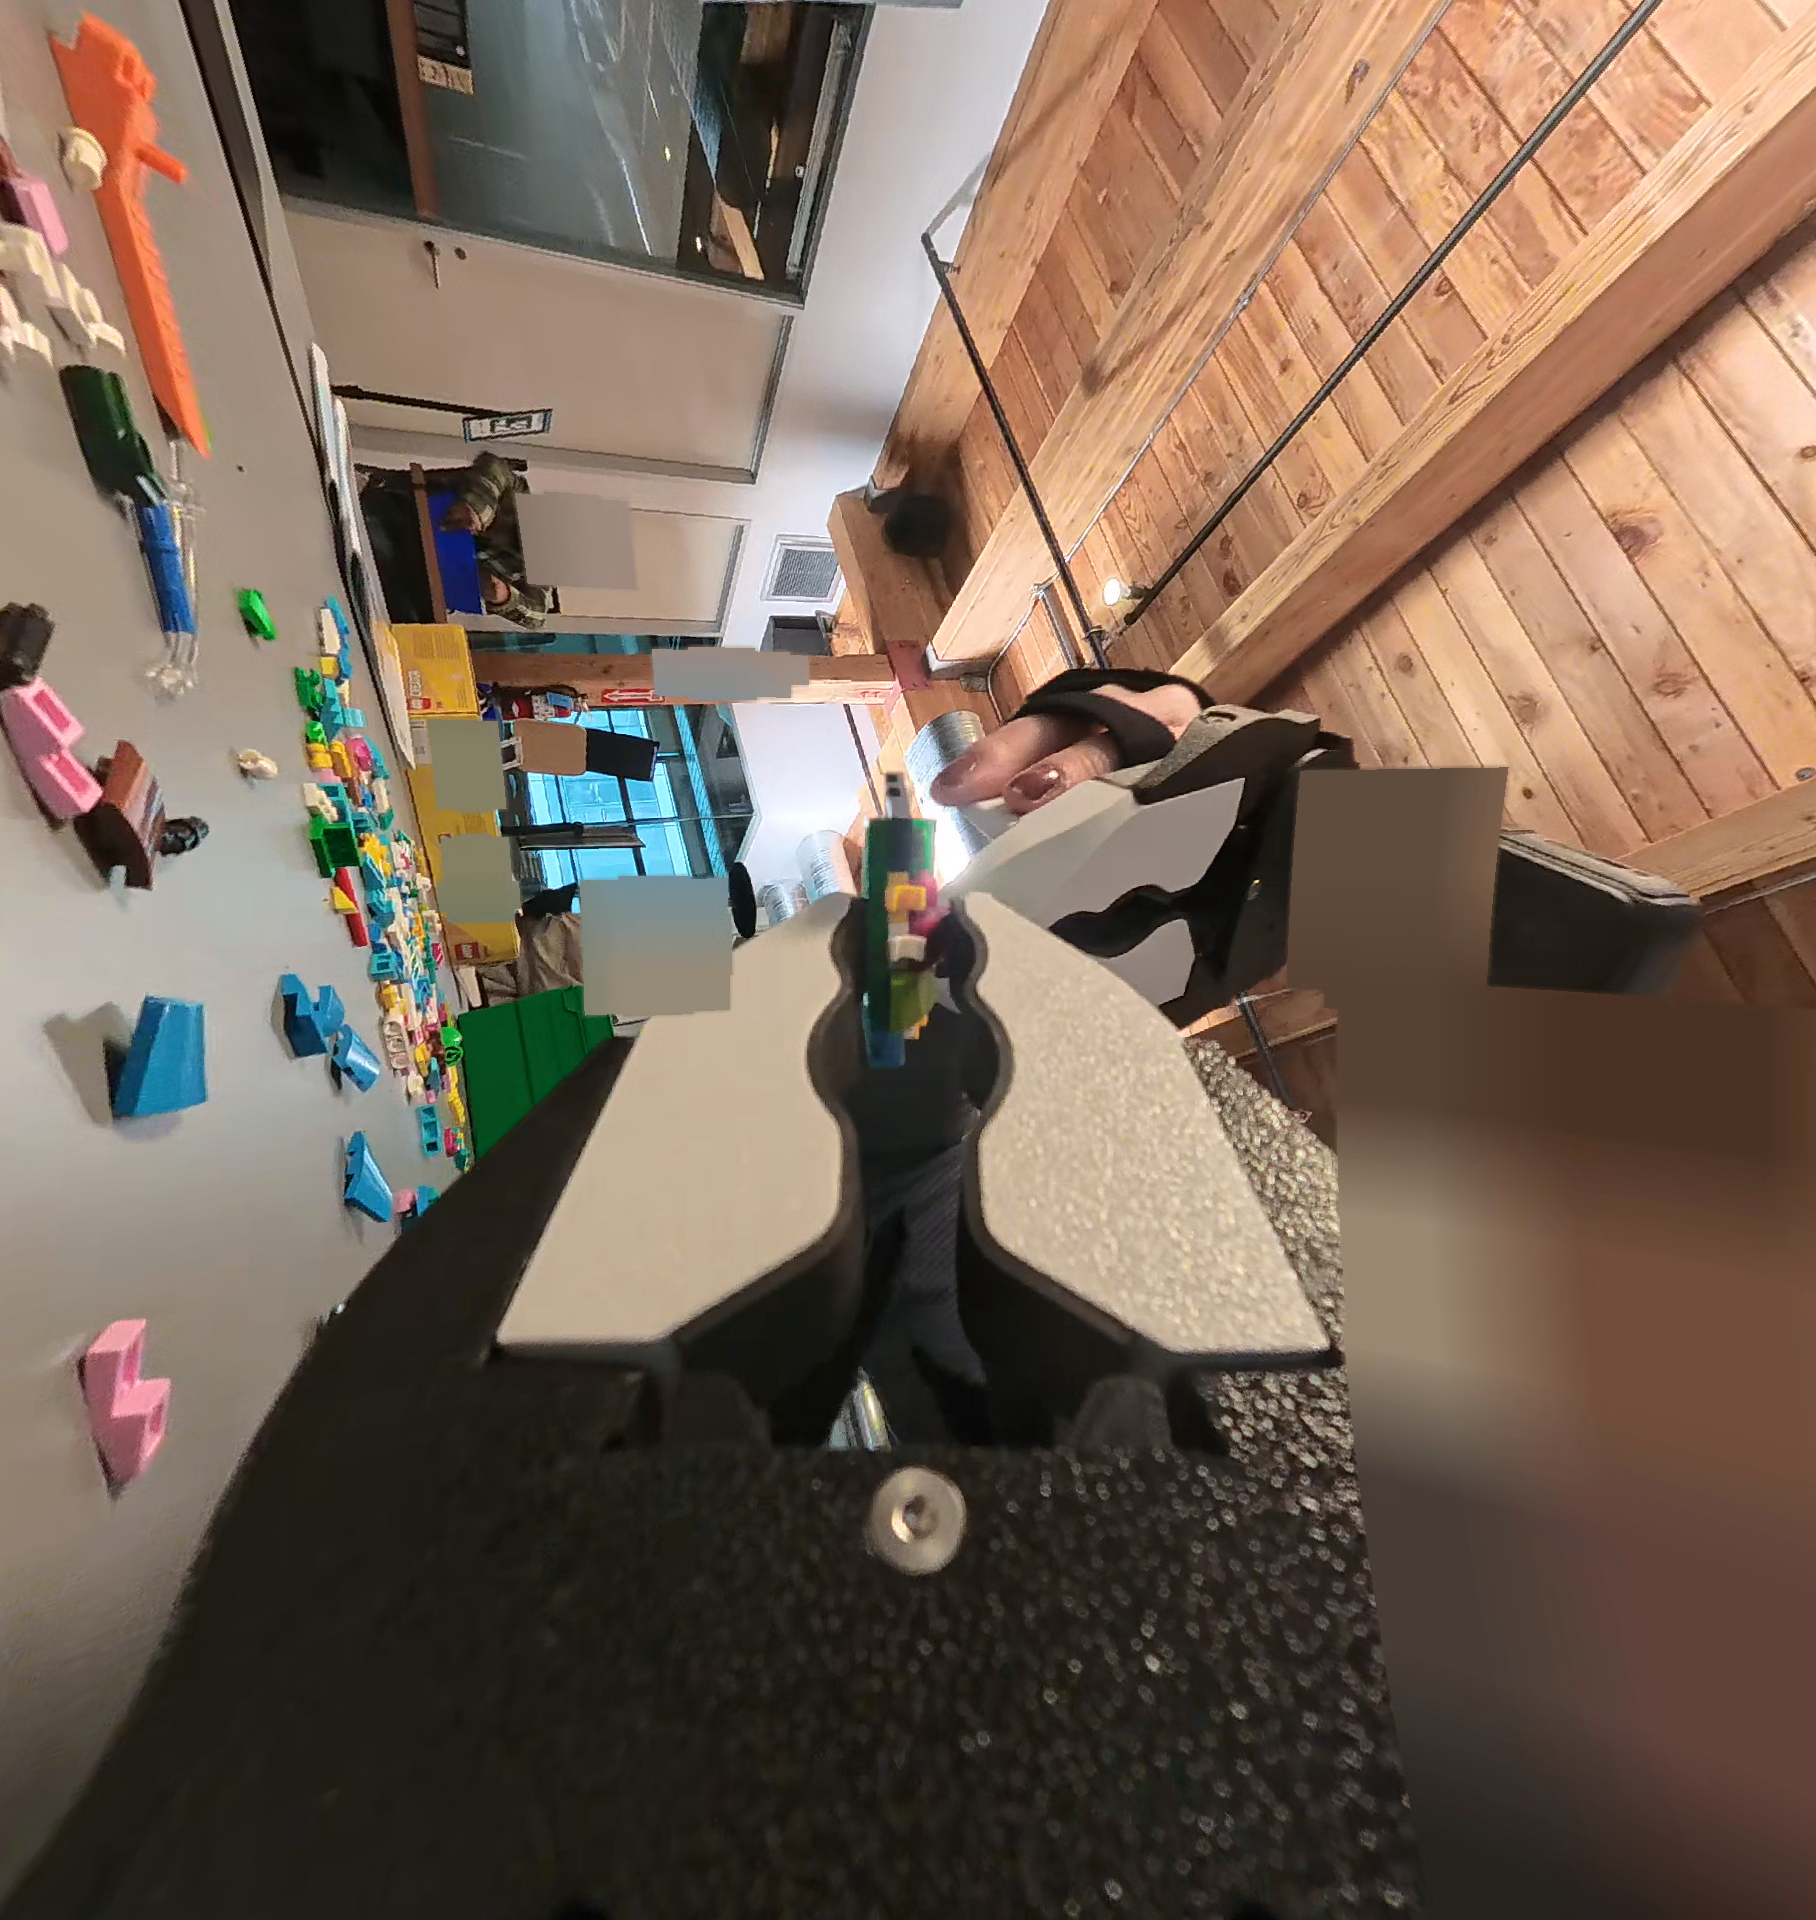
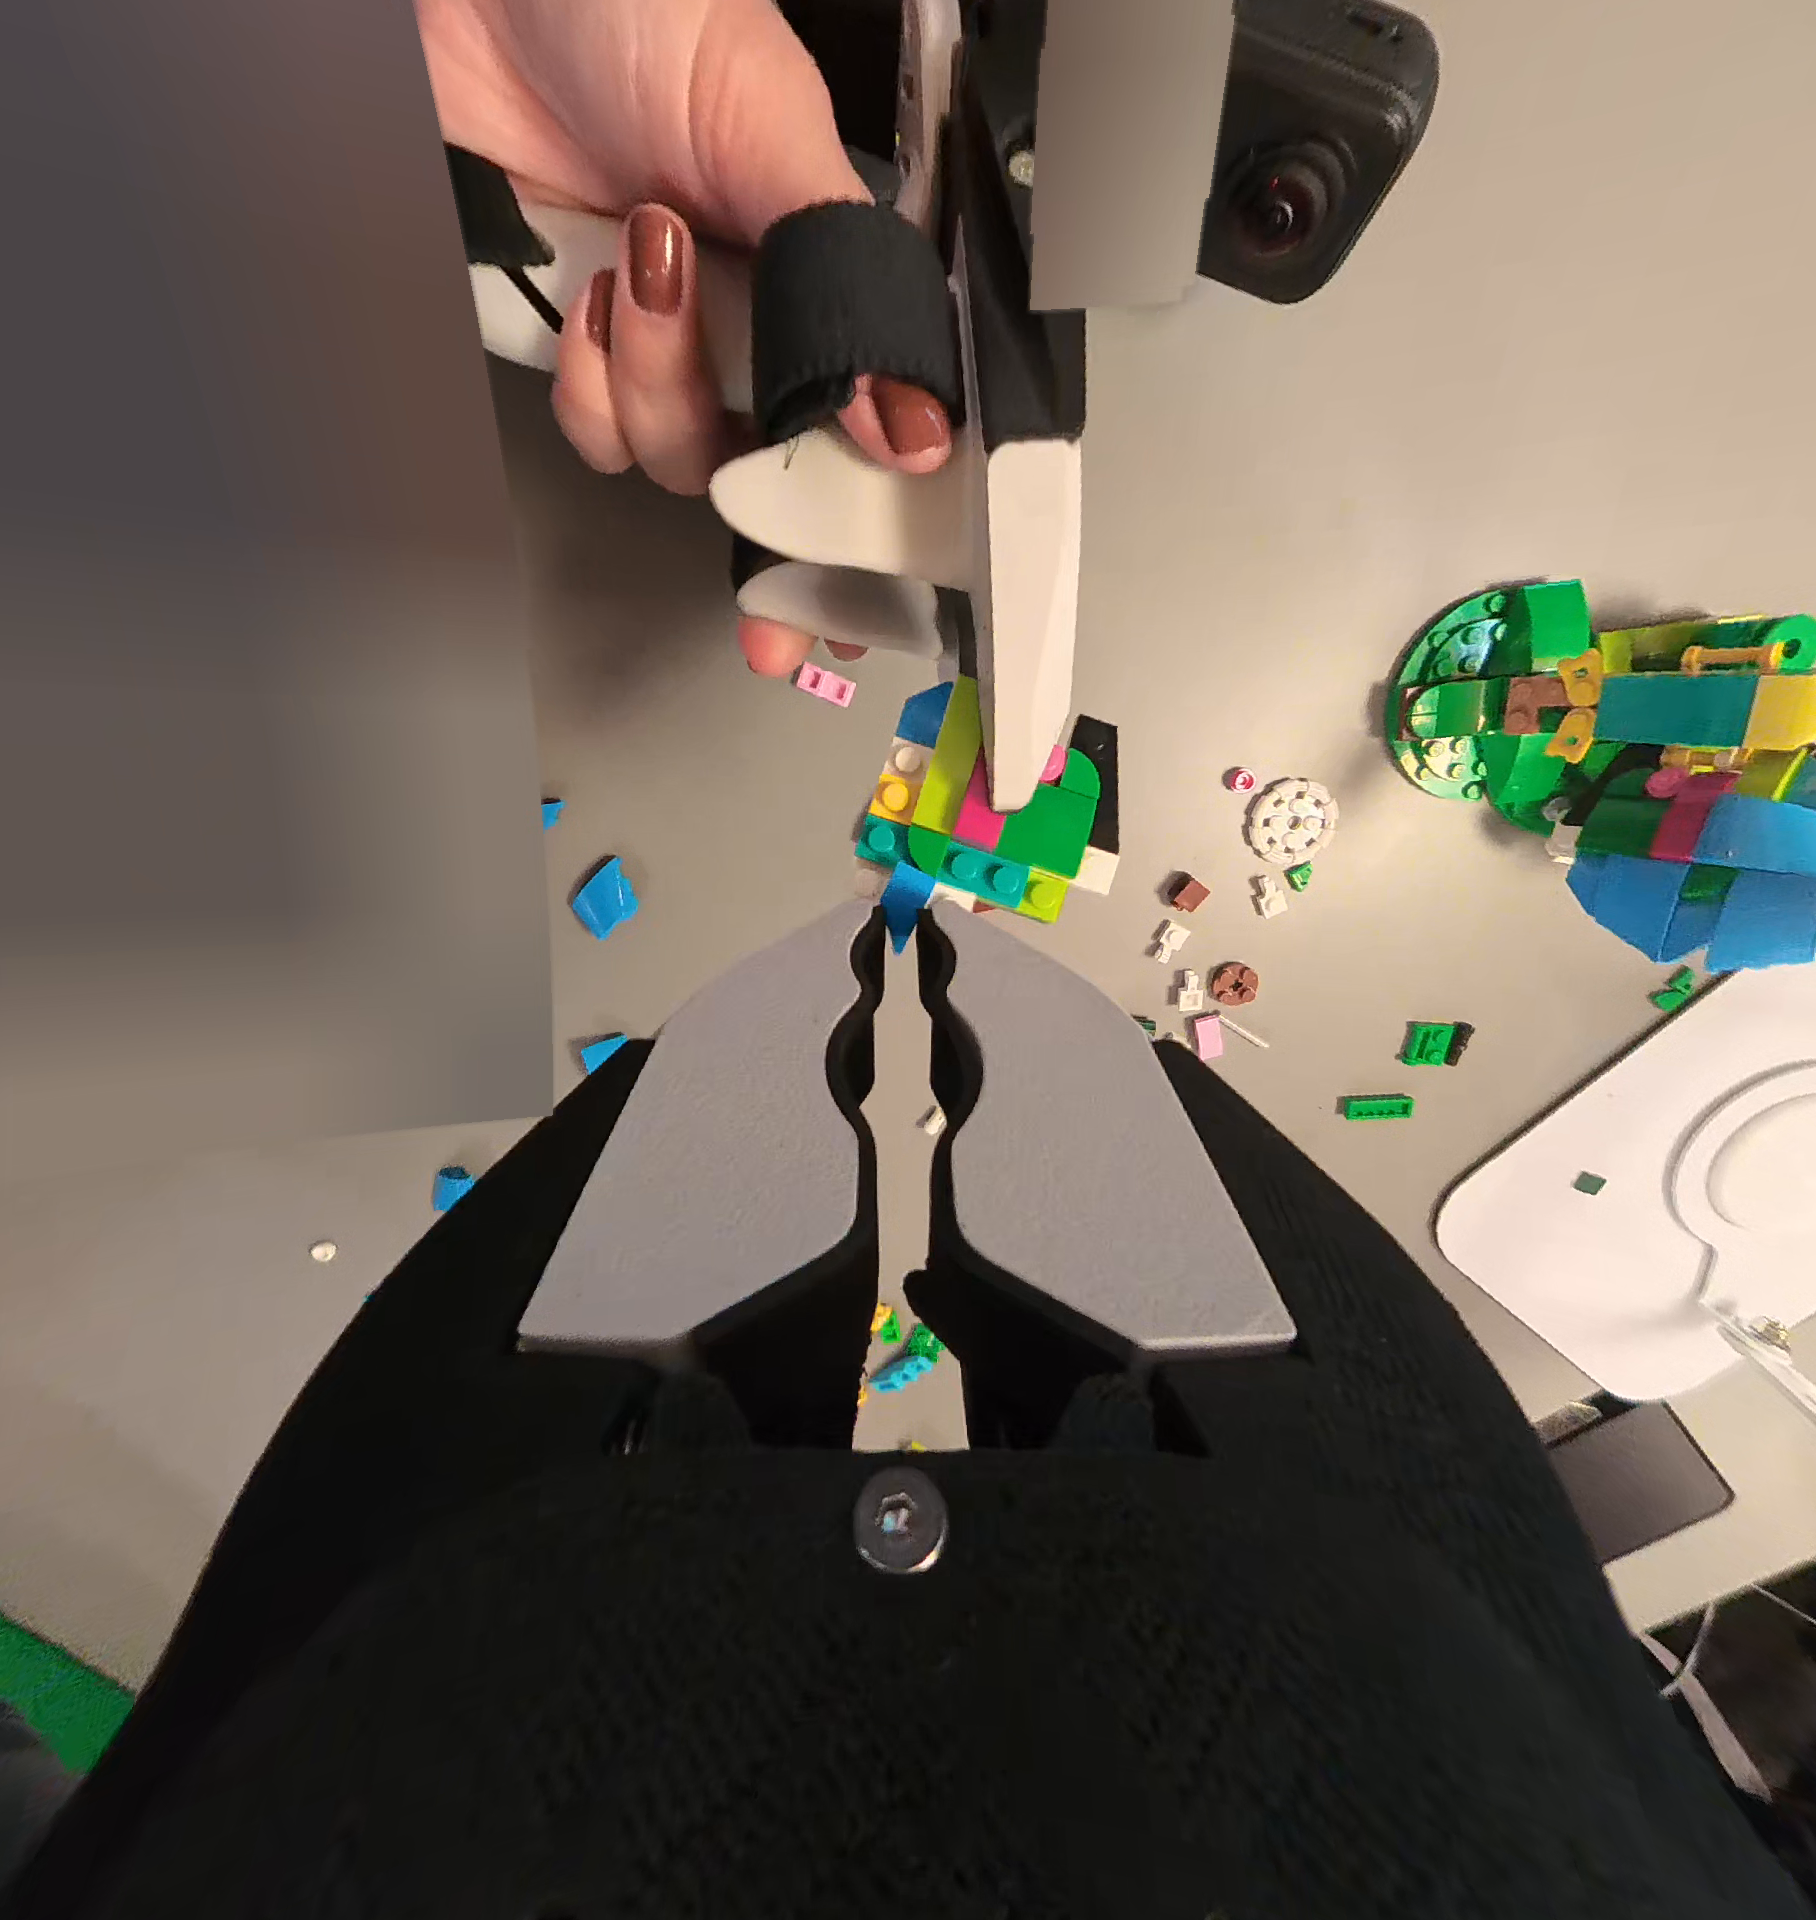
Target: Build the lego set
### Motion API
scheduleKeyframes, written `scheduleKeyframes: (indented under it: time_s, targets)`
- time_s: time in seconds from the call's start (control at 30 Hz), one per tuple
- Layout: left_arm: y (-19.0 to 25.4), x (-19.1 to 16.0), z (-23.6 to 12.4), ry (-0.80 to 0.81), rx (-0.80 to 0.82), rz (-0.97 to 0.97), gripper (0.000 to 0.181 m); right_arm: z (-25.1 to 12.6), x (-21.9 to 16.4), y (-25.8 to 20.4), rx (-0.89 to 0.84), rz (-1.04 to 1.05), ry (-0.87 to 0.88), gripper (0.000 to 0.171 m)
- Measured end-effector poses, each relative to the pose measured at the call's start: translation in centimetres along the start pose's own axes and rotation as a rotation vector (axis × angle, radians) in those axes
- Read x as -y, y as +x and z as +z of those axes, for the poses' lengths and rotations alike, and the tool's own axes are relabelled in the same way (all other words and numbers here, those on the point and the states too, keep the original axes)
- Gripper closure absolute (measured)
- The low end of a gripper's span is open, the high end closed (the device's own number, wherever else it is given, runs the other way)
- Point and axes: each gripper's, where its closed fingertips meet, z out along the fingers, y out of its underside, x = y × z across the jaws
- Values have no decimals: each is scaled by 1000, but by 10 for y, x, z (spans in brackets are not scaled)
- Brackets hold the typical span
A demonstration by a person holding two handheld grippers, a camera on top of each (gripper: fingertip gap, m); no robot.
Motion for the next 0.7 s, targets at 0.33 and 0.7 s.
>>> scheduleKeyframes:
  time_s: [0.33,0.7]
  targets:
    - [-1,-2,-1,-5,-4,-22,167,3,-2,-1,21,-15,-74,167]
    - [-4,-5,1,-16,-11,-47,167,3,-6,-2,21,-24,-114,167]
